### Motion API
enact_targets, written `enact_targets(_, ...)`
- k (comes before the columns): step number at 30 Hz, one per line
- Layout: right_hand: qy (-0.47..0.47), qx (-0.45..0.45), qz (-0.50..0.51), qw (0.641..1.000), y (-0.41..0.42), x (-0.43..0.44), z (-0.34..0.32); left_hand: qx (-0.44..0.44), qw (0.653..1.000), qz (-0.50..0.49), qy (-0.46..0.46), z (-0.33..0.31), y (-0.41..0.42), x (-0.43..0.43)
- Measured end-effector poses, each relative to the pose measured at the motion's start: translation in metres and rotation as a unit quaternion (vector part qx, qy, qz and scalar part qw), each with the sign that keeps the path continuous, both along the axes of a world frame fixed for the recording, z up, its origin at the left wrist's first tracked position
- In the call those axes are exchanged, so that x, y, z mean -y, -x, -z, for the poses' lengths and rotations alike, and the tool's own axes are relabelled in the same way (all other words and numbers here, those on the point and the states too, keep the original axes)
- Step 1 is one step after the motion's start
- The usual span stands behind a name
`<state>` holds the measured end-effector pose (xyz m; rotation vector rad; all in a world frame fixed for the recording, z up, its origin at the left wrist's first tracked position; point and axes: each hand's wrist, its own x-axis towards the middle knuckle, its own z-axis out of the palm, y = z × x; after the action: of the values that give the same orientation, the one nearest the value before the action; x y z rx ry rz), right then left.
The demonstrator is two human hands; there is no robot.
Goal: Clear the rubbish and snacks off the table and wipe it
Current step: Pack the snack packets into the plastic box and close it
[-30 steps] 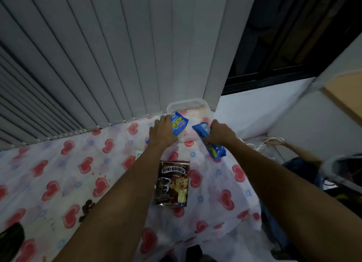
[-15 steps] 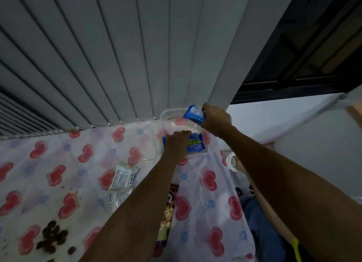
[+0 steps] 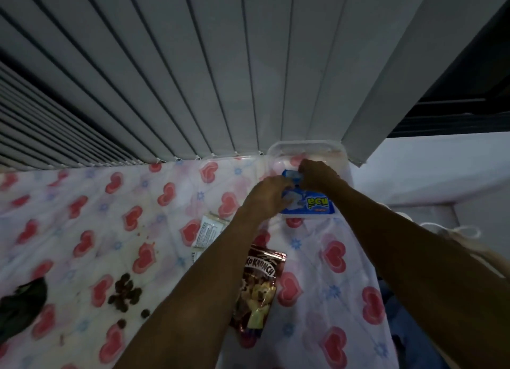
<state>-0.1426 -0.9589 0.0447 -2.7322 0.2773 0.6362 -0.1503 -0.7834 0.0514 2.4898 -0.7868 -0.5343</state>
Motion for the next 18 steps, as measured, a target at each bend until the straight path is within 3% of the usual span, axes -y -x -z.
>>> enact_targets(2,-0.007,0.018,0.018,1.000,0.005,-0.010,-0.005,0.034,0.998,-0.043,0.037,-0.004,0.001,-0.019)
enact_targets(4,-0.009,0.103,0.046,0.994,0.012,-0.027,-0.013,0.068,0.990,-0.102,0.065,-0.008,0.002,-0.040)
enact_targets(6,-0.027,0.186,0.046,0.981,0.023,-0.055,-0.022,0.091,0.986,-0.136,0.040,-0.011,0.006,-0.065)
enact_targets(9,-0.056,0.236,0.003,0.970,0.048,-0.108,-0.028,0.086,0.981,-0.165,-0.046,-0.006,0.017,-0.107)
enact_targets(14,-0.100,0.190,-0.019,0.977,0.094,-0.191,-0.006,0.075,0.967,-0.214,-0.115,0.013,0.054,-0.165)
enact_targets(18,-0.033,0.101,0.013,0.994,0.131,-0.225,0.020,0.062,0.961,-0.246,-0.108,0.027,0.093,-0.202)
